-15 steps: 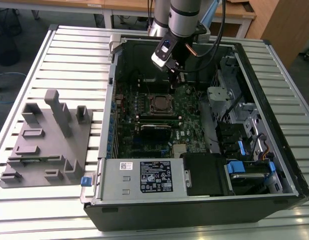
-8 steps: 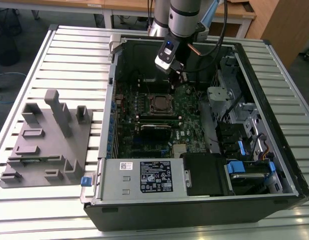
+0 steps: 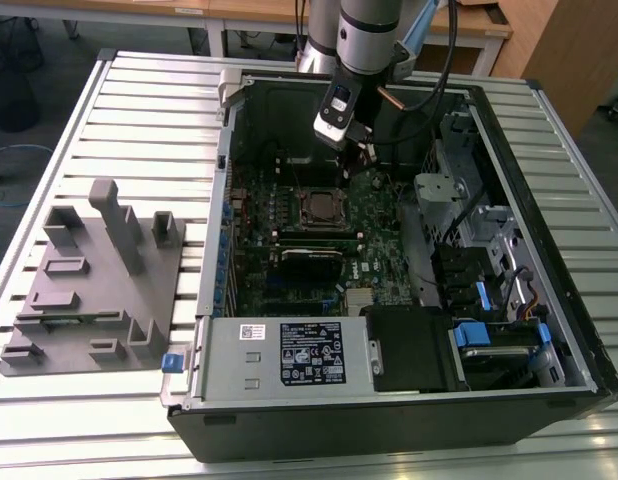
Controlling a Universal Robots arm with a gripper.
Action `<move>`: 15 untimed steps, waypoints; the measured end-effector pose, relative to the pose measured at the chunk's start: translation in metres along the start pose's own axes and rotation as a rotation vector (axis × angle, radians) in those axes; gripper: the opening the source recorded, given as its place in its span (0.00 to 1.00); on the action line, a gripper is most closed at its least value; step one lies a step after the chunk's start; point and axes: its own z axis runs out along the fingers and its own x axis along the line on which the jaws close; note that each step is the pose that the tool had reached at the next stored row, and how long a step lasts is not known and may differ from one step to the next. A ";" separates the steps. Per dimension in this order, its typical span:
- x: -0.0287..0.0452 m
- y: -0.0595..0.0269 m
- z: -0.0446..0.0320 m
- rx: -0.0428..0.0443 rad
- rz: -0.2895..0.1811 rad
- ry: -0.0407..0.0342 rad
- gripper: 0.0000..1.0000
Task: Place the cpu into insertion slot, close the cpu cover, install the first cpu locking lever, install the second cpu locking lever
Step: 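Close the cpu cover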
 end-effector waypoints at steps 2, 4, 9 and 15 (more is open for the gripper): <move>0.0000 0.0000 0.0000 0.0000 0.000 0.0000 0.10; 0.0000 0.0000 0.0000 0.0000 0.000 0.0000 0.10; 0.0000 0.0000 0.0000 -0.0016 -0.047 -0.0001 0.10; 0.0000 0.0000 0.0001 -0.0049 -0.148 -0.0004 0.10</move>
